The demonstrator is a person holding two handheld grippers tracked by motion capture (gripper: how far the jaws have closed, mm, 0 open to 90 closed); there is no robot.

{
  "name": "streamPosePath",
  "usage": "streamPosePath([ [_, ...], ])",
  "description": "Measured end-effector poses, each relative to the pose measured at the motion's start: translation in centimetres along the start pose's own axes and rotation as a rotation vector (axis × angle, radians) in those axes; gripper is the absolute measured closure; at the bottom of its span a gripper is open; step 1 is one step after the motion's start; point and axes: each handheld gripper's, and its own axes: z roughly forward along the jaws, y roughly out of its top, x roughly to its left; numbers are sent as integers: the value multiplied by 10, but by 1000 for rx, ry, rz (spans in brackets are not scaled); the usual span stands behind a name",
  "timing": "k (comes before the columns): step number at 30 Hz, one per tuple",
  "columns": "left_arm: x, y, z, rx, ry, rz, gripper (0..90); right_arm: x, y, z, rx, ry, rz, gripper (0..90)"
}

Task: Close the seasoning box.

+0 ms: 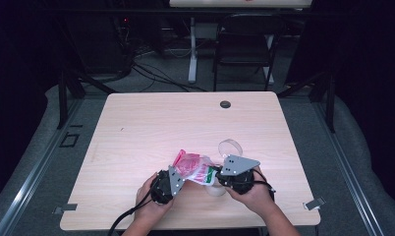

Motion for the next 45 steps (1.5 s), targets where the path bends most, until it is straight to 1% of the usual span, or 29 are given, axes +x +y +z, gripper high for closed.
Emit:
streamPosePath([
  [3, 0, -3, 1, 10, -24, -29, 668, 1, 0, 1, -1, 5, 3, 897],
  [4, -1, -4, 2, 4, -33, -48, 668, 1, 0, 1, -2, 8, 4, 896],
  [7, -1, -7, 4, 4, -58, -84, 670, -1, -1, 1, 0, 21, 13, 888],
  [10, -1, -10, 6, 7, -79, -111, 671, -1, -2, 1, -9, 31, 22, 877],
  [12, 0, -11, 7, 9, -87, -123, 672, -1, -2, 2, -11, 33, 22, 864],
  [13, 0, -11, 7, 15, -93, -127, 672, -1, -2, 2, -13, 35, 22, 853],
  [15, 1, -13, 9, 10, -100, -149, 673, -1, -2, 1, -21, 39, 25, 826],
  [17, 1, -14, 9, 15, -108, -162, 674, -2, -2, 1, -33, 49, 36, 794],
  [19, 2, -16, 10, 16, -122, -175, 674, -3, -2, 0, -46, 60, 45, 741],
  [20, 2, -17, 10, 12, -126, -189, 675, -4, -2, 0, -46, 60, 48, 723],
  [23, 3, -17, 10, 10, -131, -193, 676, -5, -2, -1, -54, 54, 57, 658],
  [25, 5, -17, 9, 9, -132, -190, 677, -5, -2, -2, -65, 51, 62, 604],
  [29, 7, -18, 8, 6, -139, -199, 677, -6, -1, -5, -93, 31, 70, 541],
  [30, 7, -19, 7, 5, -140, -199, 677, -7, -1, -6, -100, 25, 75, 533],
  [34, 11, -20, 5, 10, -142, -199, 677, -11, -1, -13, -157, 7, 110, 504],
  [36, 17, -20, 1, 8, -138, -200, 677, -13, -1, -15, -171, -3, 120, 492],
  [37, 20, -20, -1, 9, -133, -194, 677, -14, -1, -16, -176, -11, 126, 486],
  [39, 25, -21, -4, 7, -115, -207, 677, -16, -1, -18, -184, -19, 134, 478],
  [40, 29, -21, -6, 7, -107, -208, 678, -17, -2, -19, -183, -21, 138, 481],
  [42, 36, -23, -8, 3, -93, -223, 678, -19, -3, -19, -172, -21, 151, 499],
  [45, 46, -25, -13, 0, -64, -235, 678, -20, -4, -20, -170, -23, 162, 501],
])
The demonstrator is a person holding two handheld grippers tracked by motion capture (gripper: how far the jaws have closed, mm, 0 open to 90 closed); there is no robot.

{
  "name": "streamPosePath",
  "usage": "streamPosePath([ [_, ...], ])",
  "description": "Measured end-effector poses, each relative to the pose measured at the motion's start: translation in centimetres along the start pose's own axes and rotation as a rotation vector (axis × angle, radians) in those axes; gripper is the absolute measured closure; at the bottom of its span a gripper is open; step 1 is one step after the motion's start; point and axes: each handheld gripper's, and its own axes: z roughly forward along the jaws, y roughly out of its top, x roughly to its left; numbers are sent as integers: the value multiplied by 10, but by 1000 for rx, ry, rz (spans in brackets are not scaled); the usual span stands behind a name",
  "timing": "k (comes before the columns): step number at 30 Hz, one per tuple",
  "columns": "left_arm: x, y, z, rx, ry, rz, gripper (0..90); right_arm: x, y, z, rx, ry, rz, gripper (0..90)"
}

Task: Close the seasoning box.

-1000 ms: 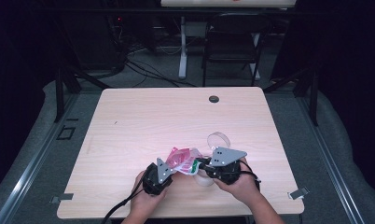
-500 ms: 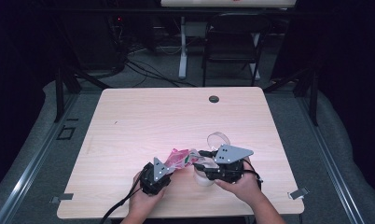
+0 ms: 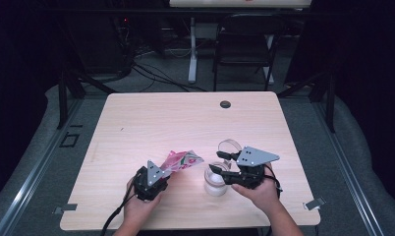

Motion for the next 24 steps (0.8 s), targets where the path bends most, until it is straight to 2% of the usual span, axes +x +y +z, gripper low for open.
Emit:
streamPosePath([
  [1, 0, 0, 0, 0, 0, 0, 678, 0, 0, 0, 0, 1, 0, 502],
  [2, 7, -1, -3, -4, 24, -9, 678, 0, 0, -1, -3, 0, 1, 503],
  [12, 39, -12, -15, 39, 109, -56, 677, -2, -1, -2, -3, 6, 0, 531],
  [18, 60, -21, -25, 54, 174, -75, 677, -4, -2, -3, 14, -24, 15, 531],
  [20, 68, -26, -28, 52, 198, -99, 677, -6, -3, -3, 13, -41, 22, 548],
  [24, 81, -38, -34, 53, 250, -136, 677, -8, -5, -3, 22, -41, 37, 549],
])
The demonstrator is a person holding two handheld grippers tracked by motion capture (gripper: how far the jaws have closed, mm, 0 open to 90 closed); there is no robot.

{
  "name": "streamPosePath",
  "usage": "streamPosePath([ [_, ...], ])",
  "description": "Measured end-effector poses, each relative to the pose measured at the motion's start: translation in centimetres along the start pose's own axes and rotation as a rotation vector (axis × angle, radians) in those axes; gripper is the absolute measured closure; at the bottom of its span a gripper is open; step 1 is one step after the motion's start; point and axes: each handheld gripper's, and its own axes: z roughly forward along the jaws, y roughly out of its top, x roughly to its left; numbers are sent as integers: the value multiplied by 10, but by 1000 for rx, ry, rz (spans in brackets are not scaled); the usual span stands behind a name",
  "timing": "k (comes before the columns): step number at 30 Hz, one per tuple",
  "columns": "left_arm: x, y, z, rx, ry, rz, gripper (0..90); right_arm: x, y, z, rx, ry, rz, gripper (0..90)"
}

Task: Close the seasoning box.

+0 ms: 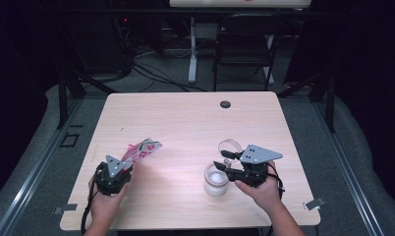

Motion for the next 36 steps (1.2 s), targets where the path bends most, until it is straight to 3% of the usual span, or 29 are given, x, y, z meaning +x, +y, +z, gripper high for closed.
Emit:
streamPosePath([
  [7, 22, -12, 2, 17, 59, -91, 677, 2, -2, 3, 13, 9, -7, 540],
  [18, 38, -27, 11, 72, 170, -102, 675, 4, -3, 6, 25, 16, -13, 538],
  [25, 41, -33, 19, 114, 194, -97, 672, 4, -4, 6, 29, 16, -13, 537],
  [36, 38, -37, 26, 135, 179, -97, 652, 4, -5, 6, 29, 13, -16, 530],
])
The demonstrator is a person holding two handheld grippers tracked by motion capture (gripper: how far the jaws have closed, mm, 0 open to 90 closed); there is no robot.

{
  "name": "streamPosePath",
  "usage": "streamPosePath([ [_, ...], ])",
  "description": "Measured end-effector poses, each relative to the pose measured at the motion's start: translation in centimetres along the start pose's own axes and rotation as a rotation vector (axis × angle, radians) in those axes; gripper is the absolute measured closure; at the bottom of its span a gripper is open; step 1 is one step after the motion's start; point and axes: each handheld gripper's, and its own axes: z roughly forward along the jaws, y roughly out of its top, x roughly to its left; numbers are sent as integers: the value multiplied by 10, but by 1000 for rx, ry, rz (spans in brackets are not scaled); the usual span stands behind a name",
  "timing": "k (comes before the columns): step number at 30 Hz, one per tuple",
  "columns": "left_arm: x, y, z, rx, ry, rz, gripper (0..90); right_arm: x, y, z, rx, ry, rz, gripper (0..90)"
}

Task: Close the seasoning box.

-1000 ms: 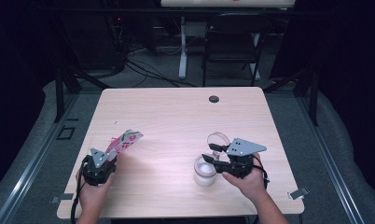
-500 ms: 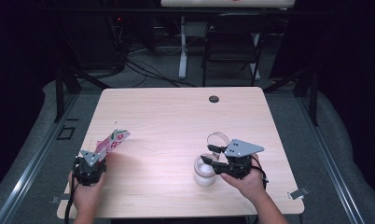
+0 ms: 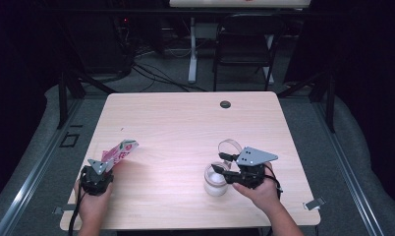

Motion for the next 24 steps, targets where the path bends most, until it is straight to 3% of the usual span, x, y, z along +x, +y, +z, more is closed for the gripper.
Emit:
streamPosePath([
  [8, -1, -1, 1, 1, 5, 8, 559, -1, 0, 0, -2, -3, 1, 527],
  [11, -1, 1, 0, 10, -15, -12, 392, -1, 0, -1, -5, -5, 2, 522],
  [13, -3, 1, -1, 6, 3, 10, 346, -1, 0, -1, -6, -5, 3, 520],
  [16, -5, 2, -2, -4, -18, 6, 247, -1, 0, -1, -4, -7, 1, 517],
  [21, -10, 2, -5, -10, -42, 39, 225, -1, 0, -2, -3, -9, -1, 514],
  [24, -10, 3, -7, -19, -70, 33, 228, -2, 0, -3, -2, -12, -1, 511],
])
